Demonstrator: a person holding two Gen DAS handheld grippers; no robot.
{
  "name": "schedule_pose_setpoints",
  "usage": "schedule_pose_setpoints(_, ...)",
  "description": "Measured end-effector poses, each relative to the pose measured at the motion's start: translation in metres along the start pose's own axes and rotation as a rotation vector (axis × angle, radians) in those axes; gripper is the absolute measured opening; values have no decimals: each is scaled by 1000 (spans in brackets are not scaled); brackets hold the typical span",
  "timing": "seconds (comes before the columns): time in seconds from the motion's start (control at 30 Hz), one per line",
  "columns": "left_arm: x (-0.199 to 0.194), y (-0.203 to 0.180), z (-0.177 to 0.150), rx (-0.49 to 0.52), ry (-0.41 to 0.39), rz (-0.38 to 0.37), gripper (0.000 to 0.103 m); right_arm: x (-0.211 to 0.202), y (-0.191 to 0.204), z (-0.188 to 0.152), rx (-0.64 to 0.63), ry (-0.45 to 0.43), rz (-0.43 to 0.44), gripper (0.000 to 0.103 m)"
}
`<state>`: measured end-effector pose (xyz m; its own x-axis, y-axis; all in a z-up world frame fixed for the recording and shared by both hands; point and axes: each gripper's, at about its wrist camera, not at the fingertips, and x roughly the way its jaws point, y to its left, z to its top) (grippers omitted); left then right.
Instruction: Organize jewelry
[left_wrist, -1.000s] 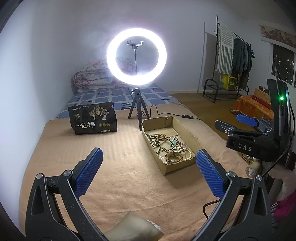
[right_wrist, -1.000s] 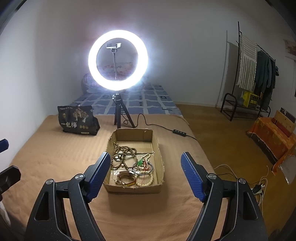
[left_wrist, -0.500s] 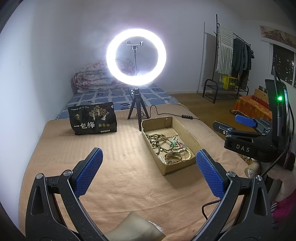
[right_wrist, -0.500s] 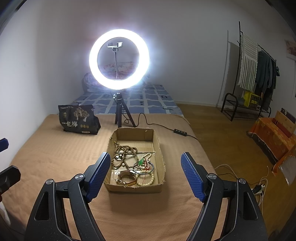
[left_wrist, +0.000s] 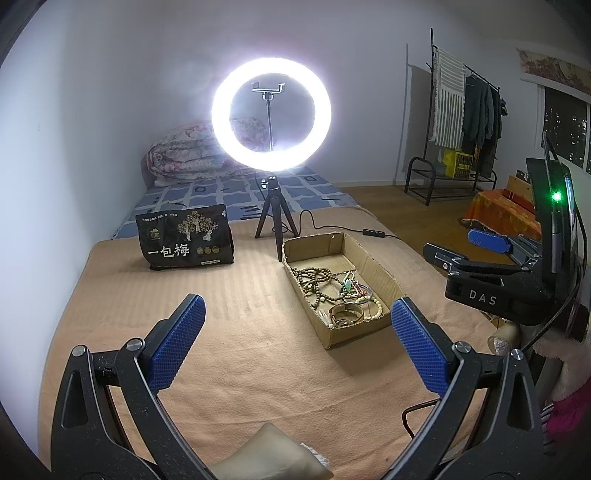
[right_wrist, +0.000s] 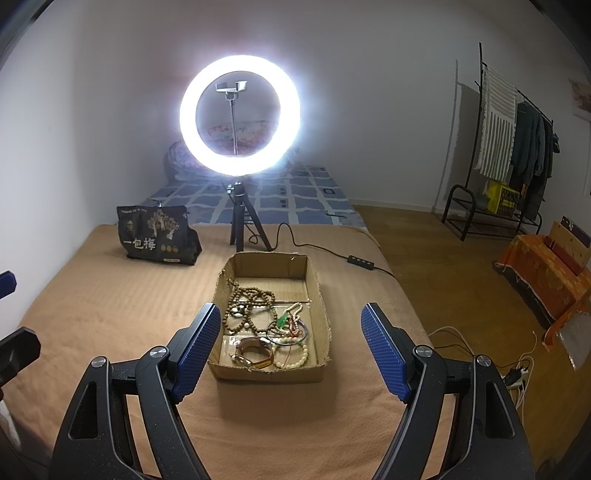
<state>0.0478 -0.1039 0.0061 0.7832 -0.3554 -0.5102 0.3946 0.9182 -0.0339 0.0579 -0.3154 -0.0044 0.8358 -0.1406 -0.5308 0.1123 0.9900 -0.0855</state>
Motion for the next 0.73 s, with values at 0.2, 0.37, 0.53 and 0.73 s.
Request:
schedule_pose_setpoints(0.2, 0, 0, 0, 0, 0, 0, 102, 0, 0, 0, 1, 2, 0, 79)
schedule_pose_setpoints(0.37, 0, -1, 0, 1, -2, 1, 103, 1, 0, 0, -3, 6, 3, 79)
schedule_pose_setpoints(0.53, 0, 0, 1, 2, -10, 6, 103, 1, 1, 0, -11, 10, 4, 79)
schedule_pose_setpoints(0.73, -1, 5, 3, 11, -34, 34, 103, 2, 2, 1, -11, 10, 2, 79)
